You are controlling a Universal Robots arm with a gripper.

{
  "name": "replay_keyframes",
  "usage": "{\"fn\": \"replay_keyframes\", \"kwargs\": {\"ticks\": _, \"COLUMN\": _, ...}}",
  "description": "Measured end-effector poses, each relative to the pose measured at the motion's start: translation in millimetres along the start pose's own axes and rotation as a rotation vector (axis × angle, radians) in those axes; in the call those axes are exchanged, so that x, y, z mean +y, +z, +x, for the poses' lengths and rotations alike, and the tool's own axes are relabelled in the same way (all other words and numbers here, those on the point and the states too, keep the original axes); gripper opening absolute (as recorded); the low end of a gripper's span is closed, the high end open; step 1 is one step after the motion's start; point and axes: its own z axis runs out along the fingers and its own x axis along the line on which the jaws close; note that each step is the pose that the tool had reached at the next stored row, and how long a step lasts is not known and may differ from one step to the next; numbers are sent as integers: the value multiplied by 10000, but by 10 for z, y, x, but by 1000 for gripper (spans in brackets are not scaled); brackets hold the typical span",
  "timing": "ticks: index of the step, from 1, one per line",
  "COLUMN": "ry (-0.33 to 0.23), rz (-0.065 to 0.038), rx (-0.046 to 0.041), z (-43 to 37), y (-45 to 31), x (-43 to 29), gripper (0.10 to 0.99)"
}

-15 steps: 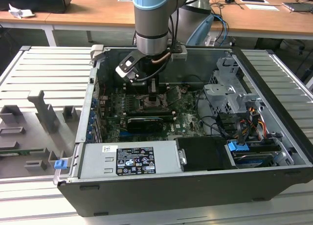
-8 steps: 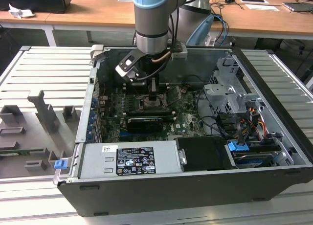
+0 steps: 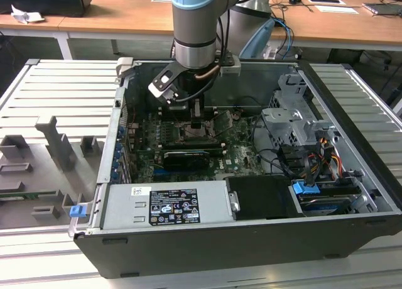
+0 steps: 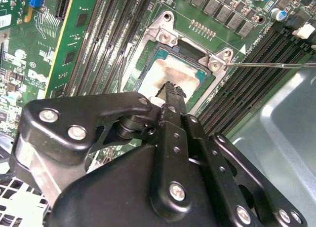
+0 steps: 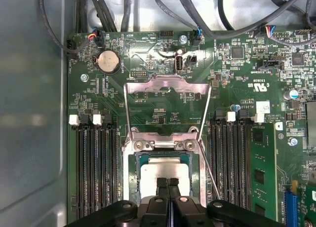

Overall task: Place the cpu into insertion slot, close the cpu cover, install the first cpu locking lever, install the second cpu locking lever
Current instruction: 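Close the cpu cover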

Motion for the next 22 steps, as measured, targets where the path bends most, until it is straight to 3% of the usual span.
{"fn": "replay_keyframes", "kwargs": {"ticks": 17, "ry": 1, "rz": 1, "rx": -1, "z": 0, "y": -74, "x": 5, "gripper": 106}}
{"fn": "replay_keyframes", "kwargs": {"ticks": 22, "ry": 1, "rz": 4, "rx": -33, "z": 1, "y": -158, "x": 11, "gripper": 106}}
